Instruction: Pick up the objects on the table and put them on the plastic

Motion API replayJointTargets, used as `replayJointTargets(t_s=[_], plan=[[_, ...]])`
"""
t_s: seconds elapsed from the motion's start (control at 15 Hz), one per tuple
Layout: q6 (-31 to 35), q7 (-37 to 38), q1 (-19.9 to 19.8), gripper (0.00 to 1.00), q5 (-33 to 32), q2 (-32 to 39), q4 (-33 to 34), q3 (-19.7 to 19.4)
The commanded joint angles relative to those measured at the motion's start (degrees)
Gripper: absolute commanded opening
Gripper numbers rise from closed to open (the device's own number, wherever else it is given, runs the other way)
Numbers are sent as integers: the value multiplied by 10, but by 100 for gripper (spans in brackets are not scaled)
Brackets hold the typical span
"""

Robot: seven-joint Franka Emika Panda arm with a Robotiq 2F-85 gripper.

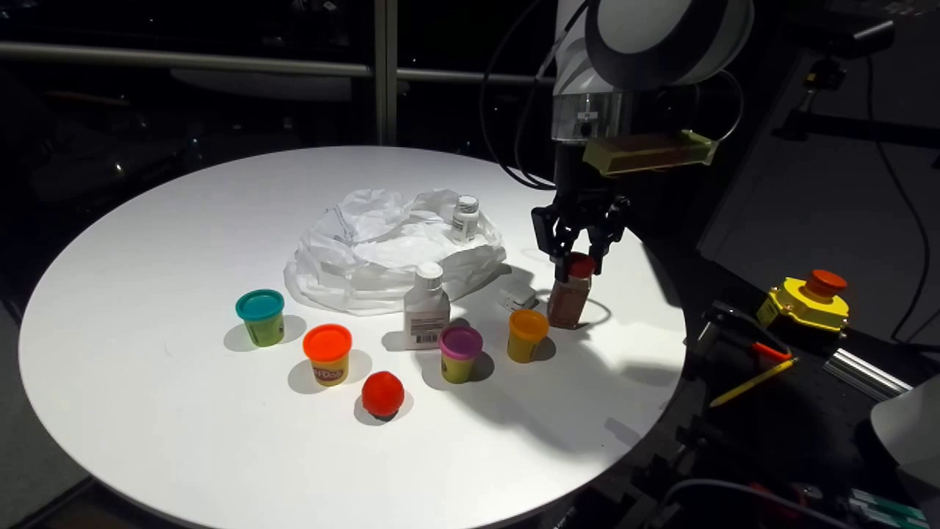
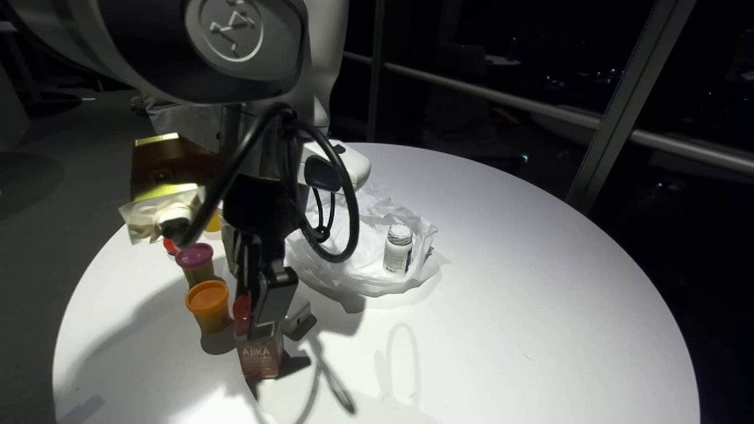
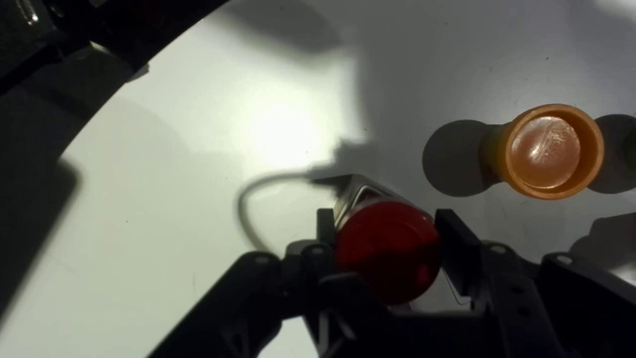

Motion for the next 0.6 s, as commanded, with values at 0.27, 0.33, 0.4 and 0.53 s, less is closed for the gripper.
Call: replayJointTargets(t_s=[0.27,0.33,0.4,0.53], plan=[[10,38,8,25,-33,-49,-15,-5],[4,54,12,25,-51,-61,-15,-7],[-9,76,17,25,-78,-78,-9,-9],[-36,111,20,25,-123,-104,11,-3]])
